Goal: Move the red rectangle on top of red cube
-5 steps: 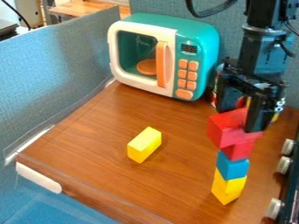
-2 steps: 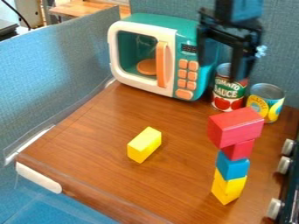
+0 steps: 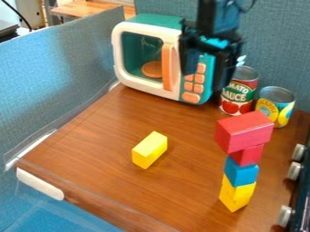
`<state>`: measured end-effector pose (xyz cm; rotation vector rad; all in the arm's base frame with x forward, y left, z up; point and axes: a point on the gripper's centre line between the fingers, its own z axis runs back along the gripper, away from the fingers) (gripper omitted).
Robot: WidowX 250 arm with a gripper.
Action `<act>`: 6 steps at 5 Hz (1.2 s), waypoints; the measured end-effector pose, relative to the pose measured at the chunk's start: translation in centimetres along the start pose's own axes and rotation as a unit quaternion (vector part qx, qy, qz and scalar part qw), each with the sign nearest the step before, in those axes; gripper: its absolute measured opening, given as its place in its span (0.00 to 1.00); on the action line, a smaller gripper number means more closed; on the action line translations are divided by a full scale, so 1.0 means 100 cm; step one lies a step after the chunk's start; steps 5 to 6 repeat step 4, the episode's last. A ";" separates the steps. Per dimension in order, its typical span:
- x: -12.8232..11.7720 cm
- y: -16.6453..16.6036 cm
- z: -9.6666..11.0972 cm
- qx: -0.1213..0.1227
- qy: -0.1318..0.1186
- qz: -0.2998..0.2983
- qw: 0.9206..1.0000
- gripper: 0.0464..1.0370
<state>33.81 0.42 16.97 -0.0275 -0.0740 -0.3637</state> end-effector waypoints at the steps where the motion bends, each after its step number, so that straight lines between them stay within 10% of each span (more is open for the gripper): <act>1: -0.002 0.006 -0.012 0.013 0.000 0.017 1.000 0.96; 6: 0.000 0.009 -0.023 0.016 0.001 0.042 0.999 0.96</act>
